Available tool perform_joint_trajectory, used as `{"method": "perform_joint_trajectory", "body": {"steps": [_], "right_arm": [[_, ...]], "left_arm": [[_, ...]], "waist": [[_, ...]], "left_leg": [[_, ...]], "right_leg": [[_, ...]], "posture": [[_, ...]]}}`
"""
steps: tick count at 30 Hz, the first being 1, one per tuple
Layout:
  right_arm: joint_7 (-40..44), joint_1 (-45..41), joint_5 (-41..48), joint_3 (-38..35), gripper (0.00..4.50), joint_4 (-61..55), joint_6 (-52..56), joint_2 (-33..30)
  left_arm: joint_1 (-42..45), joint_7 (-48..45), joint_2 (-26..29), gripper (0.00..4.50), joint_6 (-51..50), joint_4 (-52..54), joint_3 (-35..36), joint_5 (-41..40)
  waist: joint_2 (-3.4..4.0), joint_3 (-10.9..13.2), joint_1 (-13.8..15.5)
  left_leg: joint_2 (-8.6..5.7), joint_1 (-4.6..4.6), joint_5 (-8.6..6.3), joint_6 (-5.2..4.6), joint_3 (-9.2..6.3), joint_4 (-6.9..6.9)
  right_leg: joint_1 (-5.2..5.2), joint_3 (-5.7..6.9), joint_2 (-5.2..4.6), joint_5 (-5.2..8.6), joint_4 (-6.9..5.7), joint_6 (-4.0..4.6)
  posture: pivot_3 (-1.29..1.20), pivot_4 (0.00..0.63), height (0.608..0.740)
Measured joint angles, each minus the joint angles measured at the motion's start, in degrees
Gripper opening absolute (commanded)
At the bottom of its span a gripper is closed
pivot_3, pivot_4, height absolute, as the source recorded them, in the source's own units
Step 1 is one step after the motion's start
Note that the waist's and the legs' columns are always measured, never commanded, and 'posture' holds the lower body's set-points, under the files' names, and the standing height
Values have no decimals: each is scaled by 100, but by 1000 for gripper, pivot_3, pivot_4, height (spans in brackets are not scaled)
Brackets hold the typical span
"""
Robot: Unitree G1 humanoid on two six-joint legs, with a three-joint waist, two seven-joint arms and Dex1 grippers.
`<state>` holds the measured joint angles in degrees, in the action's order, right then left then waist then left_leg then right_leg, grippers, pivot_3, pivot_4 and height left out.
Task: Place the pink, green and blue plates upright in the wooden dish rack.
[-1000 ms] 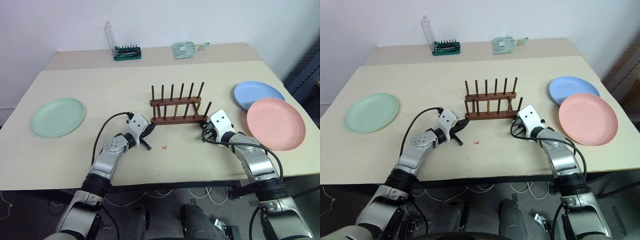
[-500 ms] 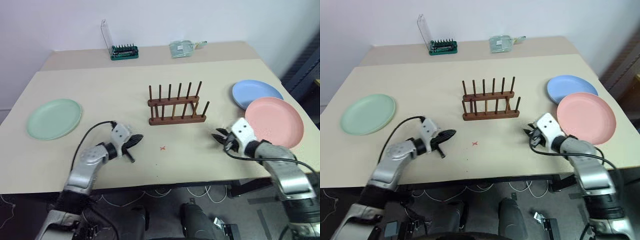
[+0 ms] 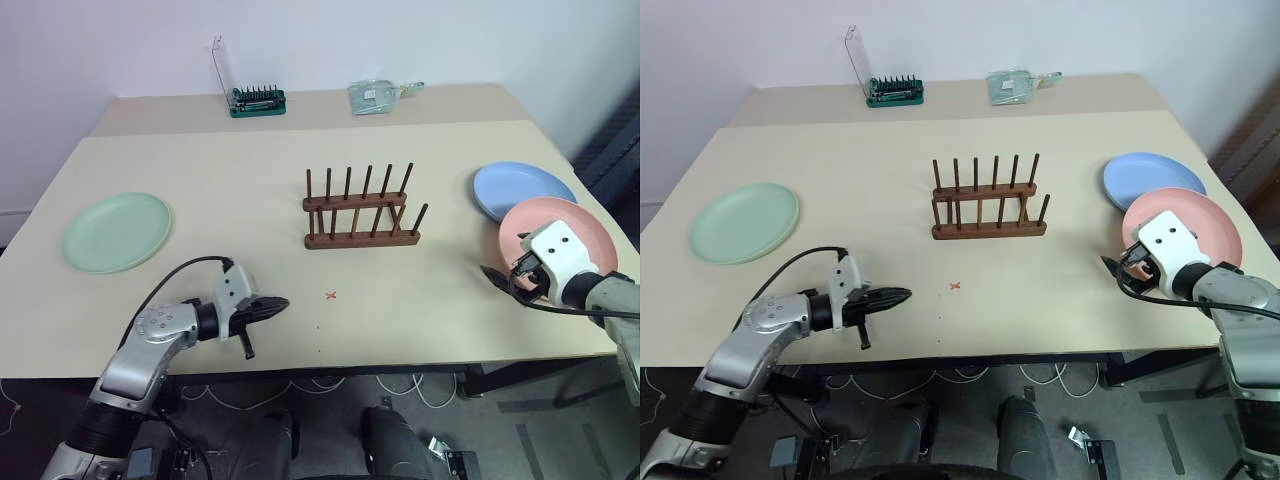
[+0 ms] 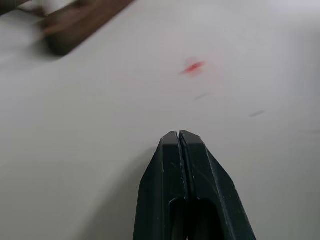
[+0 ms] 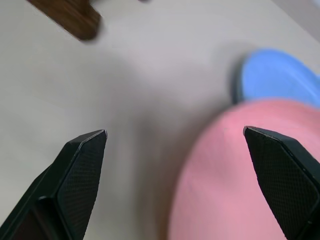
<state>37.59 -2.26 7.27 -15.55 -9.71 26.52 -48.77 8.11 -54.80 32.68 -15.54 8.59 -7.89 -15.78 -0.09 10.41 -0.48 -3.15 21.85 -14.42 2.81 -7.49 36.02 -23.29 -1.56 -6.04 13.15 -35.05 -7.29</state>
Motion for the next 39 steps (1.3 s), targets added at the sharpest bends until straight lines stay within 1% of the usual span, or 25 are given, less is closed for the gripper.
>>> {"method": "perform_joint_trajectory", "body": {"steps": [3, 5, 7, 11, 12, 13, 19, 23, 26, 28, 31, 33, 35, 36, 38, 39], "right_arm": [[-167, 138, -117, 31, 4463, 57, 146, 39], [-328, 177, -220, 60, 3957, 126, 231, 69], [-408, 222, -263, 105, 3298, 162, 250, 127], [-467, 275, -299, 135, 1130, 243, 181, 167], [-471, 278, -314, 135, 655, 250, 168, 168], [-475, 286, -322, 134, 71, 265, 140, 168], [-417, 456, -373, 83, 24, 263, -121, 129], [-164, 647, -371, -59, 24, 250, -283, -158], [172, 734, -332, -376, 24, 187, -572, -517], [470, 724, -127, -726, 24, -58, -713, -692], [832, 156, 513, -1045, 24, -557, -676, -775], [897, -403, 1027, -1126, 24, -773, -501, -757], [892, -836, 1515, -1199, 24, -992, -283, -692], [848, -1115, 1870, -1178, 24, -1056, -46, -570], [496, -2037, 3031, -1066, 24, -1155, 624, 126], [343, -2341, 3492, -967, 24, -1223, 866, 334]], "left_arm": [[166, -48, -148, 0, 2, 59, -142, 0], [308, -94, -289, 0, 15, 86, -264, 1], [415, -127, -430, 0, 27, 143, -412, 6], [459, -131, -484, 0, 29, 147, -492, 32], [460, -132, -485, 0, 31, 145, -492, 33], [475, -134, -486, 0, 37, 120, -492, 33], [563, -138, -474, 0, 76, 43, -477, 29], [570, -132, -474, 0, 58, 44, -476, 21], [630, -84, -474, 0, -164, 132, -474, 2], [705, -32, -476, 0, -283, 230, -469, -4], [805, 17, -487, 0, -398, 385, -458, -39], [811, 29, -494, 0, -428, 398, -455, -67], [811, 35, -498, 0, -441, 398, -457, -72], [794, 42, -477, 0, -443, 401, -438, -76], [784, 84, -473, 0, -512, 407, -412, -93], [809, 94, -508, 0, -528, 423, -428, -101]], "waist": [[0, 0, -17], [1, 0, -16], [0, 1, -17], [0, 1, -26], [0, 1, -22], [0, 1, -18], [-3, 2, -12], [-4, 3, -12], [3, 8, -14], [3, 9, -32], [0, 11, -69], [-2, 14, -52], [-12, 20, -21], [-23, 24, -13], [-34, 37, -41], [-33, 39, -38]], "left_leg": [[0, 1, 0, 0, 0, 0], [0, 1, 0, 0, 1, 0], [0, 2, 0, 0, 1, 0], [0, 2, 0, 0, 1, 0], [0, 2, 0, -1, 1, 0], [0, 2, 0, -1, 1, 0], [-1, 4, 0, -1, 1, 3], [-1, 6, 0, -1, 1, 4], [-1, 8, 0, -1, 1, 6], [1, 7, 0, -1, 1, 4], [5, 1, 0, -1, 2, 4], [6, 1, 0, -1, 2, 4], [5, 7, 0, -1, -3, 4], [5, 9, 0, -1, -5, 5], [5, 18, 0, -1, -5, 13], [4, 23, 1, -1, -6, 14]], "right_leg": [[-2, 0, 0, 0, -1, 0], [-2, 0, 0, 0, -1, 0], [-2, 0, 1, 0, -1, -1], [-3, 0, 1, 0, -1, -1], [-3, 0, 1, 0, -1, -2], [-3, 0, 1, 0, -1, -2], [-2, 0, 1, -1, 0, -2], [-2, 0, 1, 0, 0, -3], [-4, 0, 1, 2, -1, -7], [-4, 0, 4, 8, -2, -30], [-3, 0, 6, 3, -3, -37], [-3, 0, 6, 2, -3, -35], [-3, 3, 6, -9, -1, -15], [-3, 4, 6, -8, 0, -14], [-9, 3, 5, -10, 2, -3], [-13, 3, 5, -11, 2, -1]], "posture": [[0, 150, 740], [0, 150, 740], [0, 150, 740], [0, 150, 740], [0, 150, 740], [0, 150, 740], [0, 150, 740], [0, 150, 740], [0, 150, 740], [0, 150, 740], [0, 150, 740], [0, 150, 740], [0, 150, 740], [0, 150, 740], [0, 150, 740], [0, 150, 740]]}}
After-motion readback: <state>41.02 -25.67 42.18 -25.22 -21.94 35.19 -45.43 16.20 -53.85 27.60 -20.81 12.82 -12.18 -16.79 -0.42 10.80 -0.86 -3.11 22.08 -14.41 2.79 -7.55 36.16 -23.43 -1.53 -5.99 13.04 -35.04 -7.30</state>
